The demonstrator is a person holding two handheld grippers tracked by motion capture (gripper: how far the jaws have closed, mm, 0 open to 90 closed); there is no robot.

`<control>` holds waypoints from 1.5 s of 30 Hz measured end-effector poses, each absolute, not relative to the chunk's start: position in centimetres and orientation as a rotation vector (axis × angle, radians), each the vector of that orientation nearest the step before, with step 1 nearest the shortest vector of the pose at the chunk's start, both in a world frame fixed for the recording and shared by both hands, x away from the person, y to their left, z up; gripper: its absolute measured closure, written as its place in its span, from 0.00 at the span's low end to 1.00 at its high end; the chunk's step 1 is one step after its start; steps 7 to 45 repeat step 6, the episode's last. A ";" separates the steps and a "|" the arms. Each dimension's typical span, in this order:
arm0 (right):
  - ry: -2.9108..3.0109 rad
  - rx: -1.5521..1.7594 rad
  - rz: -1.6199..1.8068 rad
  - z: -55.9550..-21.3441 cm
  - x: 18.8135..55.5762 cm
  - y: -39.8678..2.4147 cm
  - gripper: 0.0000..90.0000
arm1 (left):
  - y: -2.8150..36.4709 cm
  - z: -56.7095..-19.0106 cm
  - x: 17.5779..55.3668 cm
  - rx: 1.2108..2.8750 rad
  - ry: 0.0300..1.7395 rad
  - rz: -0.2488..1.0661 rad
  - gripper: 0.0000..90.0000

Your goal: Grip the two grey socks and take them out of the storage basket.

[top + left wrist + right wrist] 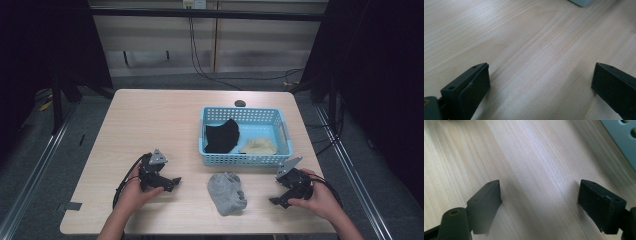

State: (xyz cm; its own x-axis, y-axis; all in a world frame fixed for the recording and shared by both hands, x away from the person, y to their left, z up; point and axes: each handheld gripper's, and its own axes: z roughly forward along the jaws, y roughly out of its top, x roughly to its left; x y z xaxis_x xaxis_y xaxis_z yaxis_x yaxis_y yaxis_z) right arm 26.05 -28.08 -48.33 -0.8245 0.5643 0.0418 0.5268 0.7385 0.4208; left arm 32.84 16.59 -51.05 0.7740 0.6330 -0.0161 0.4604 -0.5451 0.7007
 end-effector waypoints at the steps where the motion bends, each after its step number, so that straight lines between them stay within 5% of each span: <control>1: 2.840 0.893 0.647 -48.3 26.0 -28.1 0.20 | 16.6 -51.1 32.8 2.240 0.812 0.309 0.01; 45: 2.834 0.932 0.645 -48.3 25.8 -28.1 0.19 | 16.6 -51.1 32.8 2.242 0.812 0.309 0.01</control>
